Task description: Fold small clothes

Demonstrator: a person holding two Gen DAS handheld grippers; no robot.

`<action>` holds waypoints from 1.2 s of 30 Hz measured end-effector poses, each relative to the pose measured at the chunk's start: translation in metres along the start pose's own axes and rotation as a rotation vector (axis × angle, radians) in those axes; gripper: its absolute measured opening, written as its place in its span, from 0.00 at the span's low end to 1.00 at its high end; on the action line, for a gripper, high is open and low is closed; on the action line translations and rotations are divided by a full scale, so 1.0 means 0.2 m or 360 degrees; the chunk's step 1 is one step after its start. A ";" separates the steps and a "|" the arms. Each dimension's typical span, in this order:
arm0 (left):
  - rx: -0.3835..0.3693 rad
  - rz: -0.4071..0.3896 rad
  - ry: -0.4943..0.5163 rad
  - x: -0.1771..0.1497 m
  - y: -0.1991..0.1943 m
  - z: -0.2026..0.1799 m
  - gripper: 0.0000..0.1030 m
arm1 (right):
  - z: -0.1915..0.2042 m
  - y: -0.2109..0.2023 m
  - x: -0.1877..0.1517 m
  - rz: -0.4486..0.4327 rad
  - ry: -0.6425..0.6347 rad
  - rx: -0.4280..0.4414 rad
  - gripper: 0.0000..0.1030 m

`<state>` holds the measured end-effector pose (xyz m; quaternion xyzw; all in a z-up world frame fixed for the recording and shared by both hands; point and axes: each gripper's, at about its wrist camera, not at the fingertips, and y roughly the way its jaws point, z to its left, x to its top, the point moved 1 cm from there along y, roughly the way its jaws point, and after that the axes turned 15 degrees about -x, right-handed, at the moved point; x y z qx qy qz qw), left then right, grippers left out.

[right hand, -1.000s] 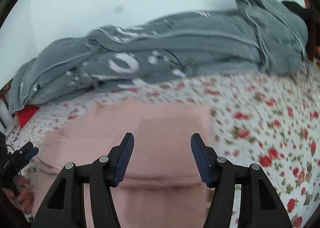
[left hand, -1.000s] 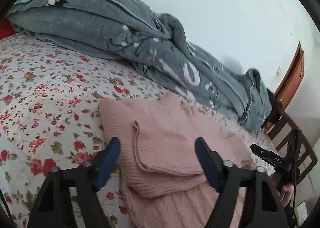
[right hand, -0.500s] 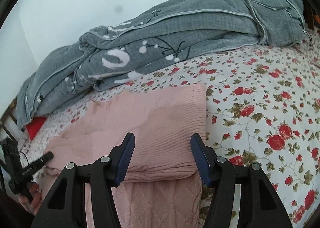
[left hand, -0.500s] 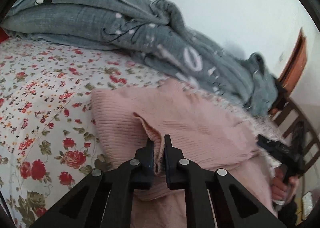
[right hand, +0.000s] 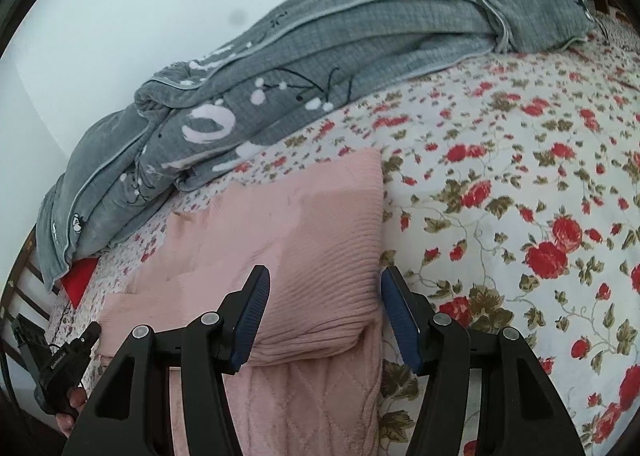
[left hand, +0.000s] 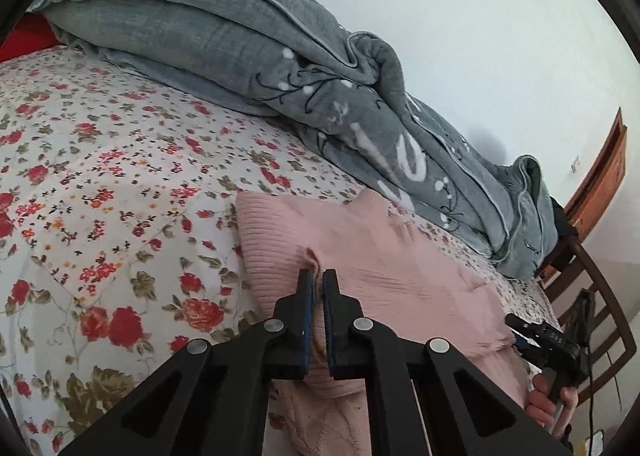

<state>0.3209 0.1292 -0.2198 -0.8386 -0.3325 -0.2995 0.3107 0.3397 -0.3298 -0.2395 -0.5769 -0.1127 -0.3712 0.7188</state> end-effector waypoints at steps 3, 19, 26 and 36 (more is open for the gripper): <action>0.0006 0.0062 -0.0032 0.00 0.03 0.02 0.20 | 0.01 0.01 0.00 0.0020 -0.0017 -0.0012 0.57; 0.0069 0.0132 0.0029 -0.02 0.09 0.00 0.16 | 0.02 0.03 0.01 -0.0015 -0.0042 0.0028 0.18; 0.0134 0.0192 -0.0020 -0.02 0.14 0.02 0.28 | 0.11 -0.08 -0.01 -0.0204 -0.0181 -0.0099 0.18; 0.0203 0.0266 0.0099 -0.05 0.18 -0.04 0.51 | 0.00 0.03 -0.01 0.0030 -0.0013 -0.0099 0.32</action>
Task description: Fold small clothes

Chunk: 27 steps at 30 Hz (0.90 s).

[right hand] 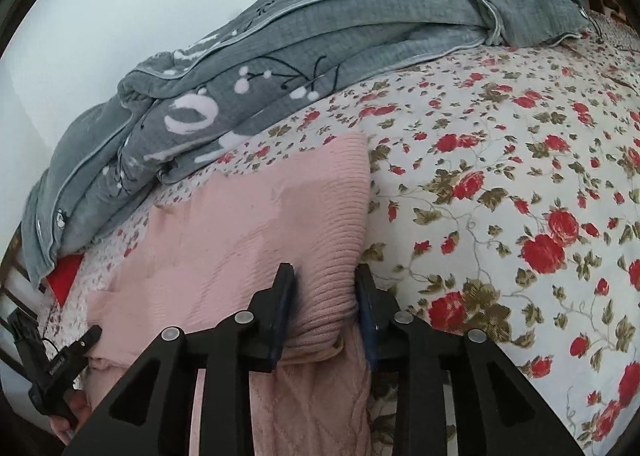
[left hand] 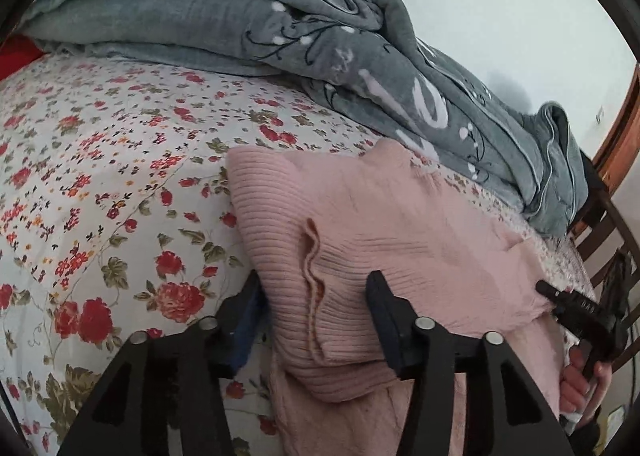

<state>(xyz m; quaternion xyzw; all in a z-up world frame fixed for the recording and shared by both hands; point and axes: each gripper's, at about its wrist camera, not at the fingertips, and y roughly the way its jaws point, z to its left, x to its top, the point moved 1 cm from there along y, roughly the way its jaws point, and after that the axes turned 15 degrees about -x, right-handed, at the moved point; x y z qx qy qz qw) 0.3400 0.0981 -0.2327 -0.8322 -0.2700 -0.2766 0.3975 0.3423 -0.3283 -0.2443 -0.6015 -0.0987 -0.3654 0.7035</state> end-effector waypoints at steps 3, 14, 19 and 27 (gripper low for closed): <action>0.0017 0.0018 0.0035 0.00 0.00 -0.02 0.56 | 0.03 -0.01 -0.01 -0.0018 -0.0050 -0.0049 0.35; 0.0013 0.0005 0.0105 -0.14 -0.10 -0.10 0.69 | -0.03 -0.18 -0.11 -0.0020 -0.0122 -0.0091 0.41; 0.0140 0.0015 0.0235 -0.29 -0.20 -0.18 0.69 | -0.10 -0.38 -0.30 -0.0062 -0.0252 -0.0124 0.41; -0.0011 -0.0015 0.0194 -0.66 -0.52 -0.39 0.69 | -0.27 -0.76 -0.67 -0.0168 -0.0226 -0.0118 0.41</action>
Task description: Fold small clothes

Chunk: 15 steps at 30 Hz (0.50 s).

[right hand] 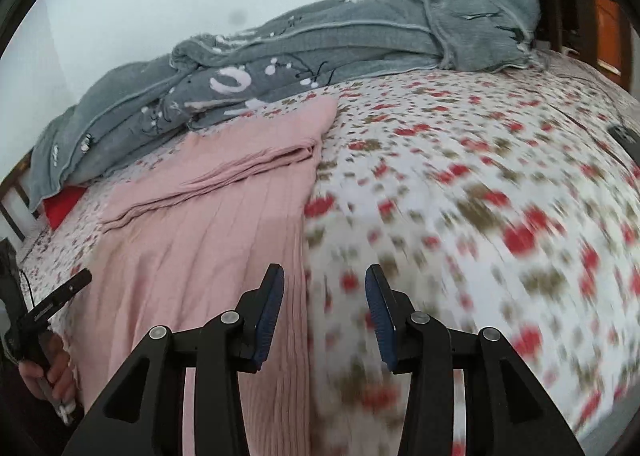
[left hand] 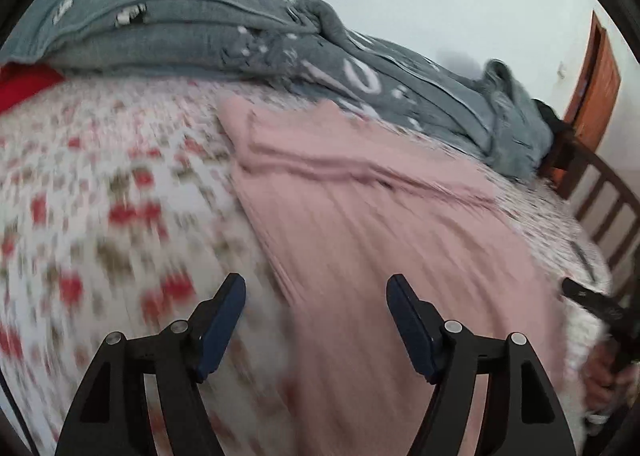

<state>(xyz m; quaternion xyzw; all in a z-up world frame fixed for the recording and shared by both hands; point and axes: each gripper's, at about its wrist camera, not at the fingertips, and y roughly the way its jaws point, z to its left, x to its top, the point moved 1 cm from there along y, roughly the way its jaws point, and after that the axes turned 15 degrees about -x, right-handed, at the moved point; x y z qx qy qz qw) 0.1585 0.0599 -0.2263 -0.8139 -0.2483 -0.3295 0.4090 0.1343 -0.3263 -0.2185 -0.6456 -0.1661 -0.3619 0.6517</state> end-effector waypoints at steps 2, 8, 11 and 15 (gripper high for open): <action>0.0050 0.0020 -0.0018 -0.09 -0.06 -0.06 0.69 | -0.02 -0.07 -0.07 -0.0029 -0.0019 0.0030 0.41; 0.0182 0.0137 -0.0001 -0.33 -0.14 -0.16 0.68 | 0.00 -0.22 -0.27 -0.0026 -0.0175 0.0074 0.41; 0.0157 0.0147 -0.0004 -0.39 -0.17 -0.18 0.68 | 0.02 -0.23 -0.34 -0.0001 -0.0202 0.0062 0.41; 0.0065 0.0174 -0.0045 -0.43 -0.12 -0.19 0.67 | 0.05 -0.20 -0.42 0.0054 -0.0225 0.0061 0.41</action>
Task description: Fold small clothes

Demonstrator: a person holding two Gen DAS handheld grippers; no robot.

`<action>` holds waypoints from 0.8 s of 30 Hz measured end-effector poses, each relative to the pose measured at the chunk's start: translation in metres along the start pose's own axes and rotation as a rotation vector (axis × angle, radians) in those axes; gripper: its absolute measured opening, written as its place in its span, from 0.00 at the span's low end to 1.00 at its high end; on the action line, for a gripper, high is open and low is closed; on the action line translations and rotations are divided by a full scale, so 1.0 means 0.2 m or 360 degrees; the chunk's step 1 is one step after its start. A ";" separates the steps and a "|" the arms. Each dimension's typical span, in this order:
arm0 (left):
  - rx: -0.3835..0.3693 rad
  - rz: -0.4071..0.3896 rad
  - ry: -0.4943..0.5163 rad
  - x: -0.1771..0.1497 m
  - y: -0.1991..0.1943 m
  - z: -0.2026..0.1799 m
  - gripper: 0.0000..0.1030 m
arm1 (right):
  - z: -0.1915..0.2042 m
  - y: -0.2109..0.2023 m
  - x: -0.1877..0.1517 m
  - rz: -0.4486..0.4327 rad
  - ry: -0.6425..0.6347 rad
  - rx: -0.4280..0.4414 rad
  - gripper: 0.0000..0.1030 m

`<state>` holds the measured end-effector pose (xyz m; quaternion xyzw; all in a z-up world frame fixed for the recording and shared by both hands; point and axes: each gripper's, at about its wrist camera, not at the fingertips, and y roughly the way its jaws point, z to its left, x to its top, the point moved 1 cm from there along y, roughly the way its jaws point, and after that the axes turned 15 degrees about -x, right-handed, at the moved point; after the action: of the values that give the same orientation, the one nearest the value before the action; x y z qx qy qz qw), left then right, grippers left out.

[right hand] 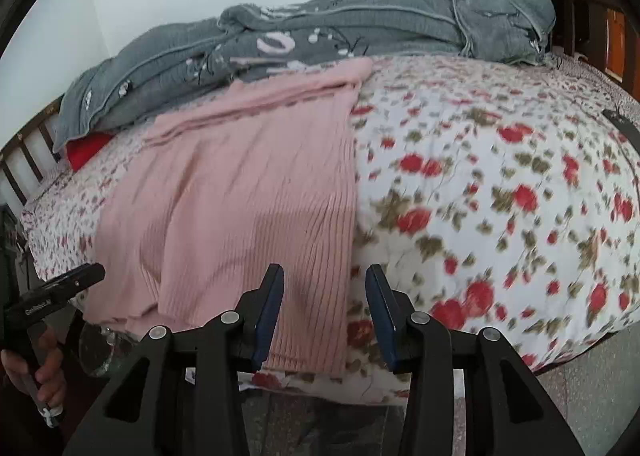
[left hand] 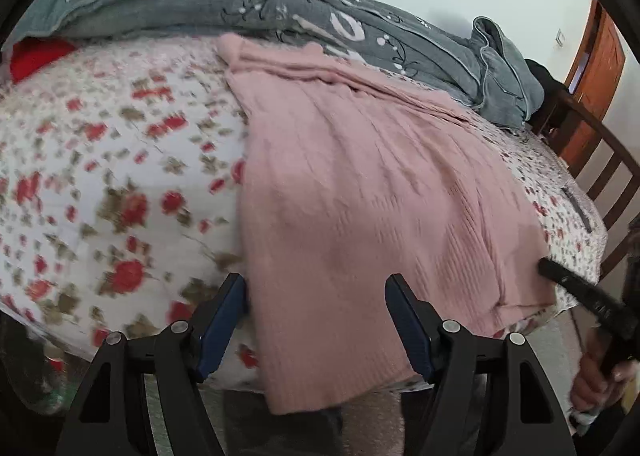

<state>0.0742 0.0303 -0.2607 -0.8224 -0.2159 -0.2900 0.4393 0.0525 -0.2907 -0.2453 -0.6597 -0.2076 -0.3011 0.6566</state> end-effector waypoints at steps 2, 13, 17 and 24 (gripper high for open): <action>0.0037 -0.0039 0.0017 -0.01 0.01 -0.02 0.67 | 0.03 0.03 -0.02 0.0028 -0.0021 0.0002 0.41; -0.0019 -0.0250 -0.0084 0.02 -0.16 0.08 0.06 | 0.06 -0.01 -0.07 -0.0139 -0.0071 -0.0018 0.05; -0.0074 -0.0281 -0.0186 0.03 -0.24 0.20 0.06 | -0.10 -0.10 -0.04 -0.0230 0.0041 0.0025 0.04; 0.0042 -0.0127 -0.0107 -0.03 -0.13 0.15 0.09 | -0.06 0.01 -0.09 -0.0080 0.0004 0.0011 0.06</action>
<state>0.0629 0.0685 -0.2618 -0.8165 -0.2671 -0.2765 0.4307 0.0381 -0.3002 -0.2595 -0.6515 -0.2243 -0.3177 0.6513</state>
